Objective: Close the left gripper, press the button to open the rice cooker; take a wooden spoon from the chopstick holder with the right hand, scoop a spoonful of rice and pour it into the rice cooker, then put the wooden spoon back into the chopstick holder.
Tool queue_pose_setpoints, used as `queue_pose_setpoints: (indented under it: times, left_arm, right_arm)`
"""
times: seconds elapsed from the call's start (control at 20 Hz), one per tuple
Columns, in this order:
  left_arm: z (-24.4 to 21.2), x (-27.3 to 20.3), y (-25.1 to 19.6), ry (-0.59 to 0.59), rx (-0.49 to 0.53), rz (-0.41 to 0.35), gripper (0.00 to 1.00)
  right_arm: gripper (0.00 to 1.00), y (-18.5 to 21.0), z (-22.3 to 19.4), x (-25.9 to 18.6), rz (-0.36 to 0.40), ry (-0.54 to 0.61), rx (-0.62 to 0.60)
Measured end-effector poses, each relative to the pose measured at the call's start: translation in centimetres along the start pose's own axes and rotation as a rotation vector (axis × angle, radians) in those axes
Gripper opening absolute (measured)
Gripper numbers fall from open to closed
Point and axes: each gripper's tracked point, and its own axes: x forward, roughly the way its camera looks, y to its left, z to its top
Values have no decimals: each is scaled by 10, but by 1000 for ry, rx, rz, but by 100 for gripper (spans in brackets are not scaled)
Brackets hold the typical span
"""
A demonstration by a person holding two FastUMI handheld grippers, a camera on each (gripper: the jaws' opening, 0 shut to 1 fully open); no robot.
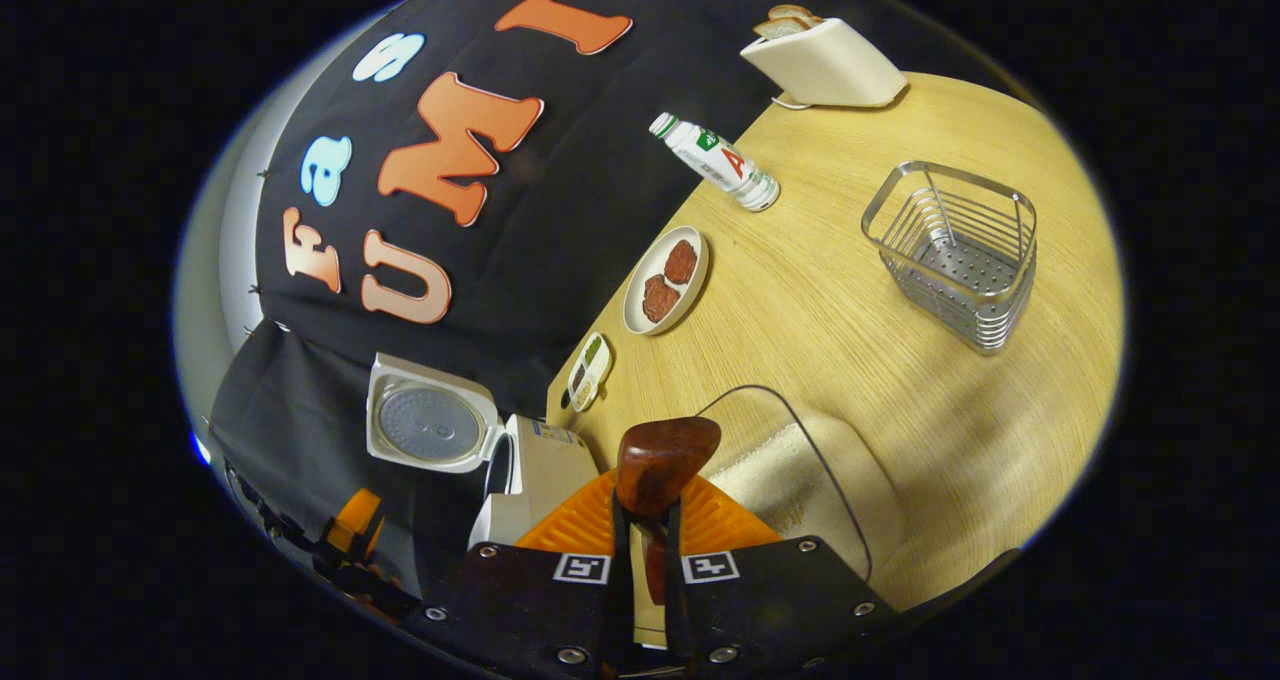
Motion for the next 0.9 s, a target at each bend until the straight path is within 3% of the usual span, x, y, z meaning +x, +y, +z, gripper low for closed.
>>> queue_pose_setpoints:
  times: [0.35, 0.65, 0.9]
  left_arm:
    - [6, 2, -17, -9, -17, -8, 99]
    - [11, -1, -23, -27, -22, 1, 99]
    - [7, -8, -13, -27, -50, 33, 99]
  right_arm:
    - [12, 24, 55, -20, 128, -74, 177]
    - [12, 40, 75, -27, 252, -86, 361]
    - [12, 79, 80, -20, 371, -36, 468]
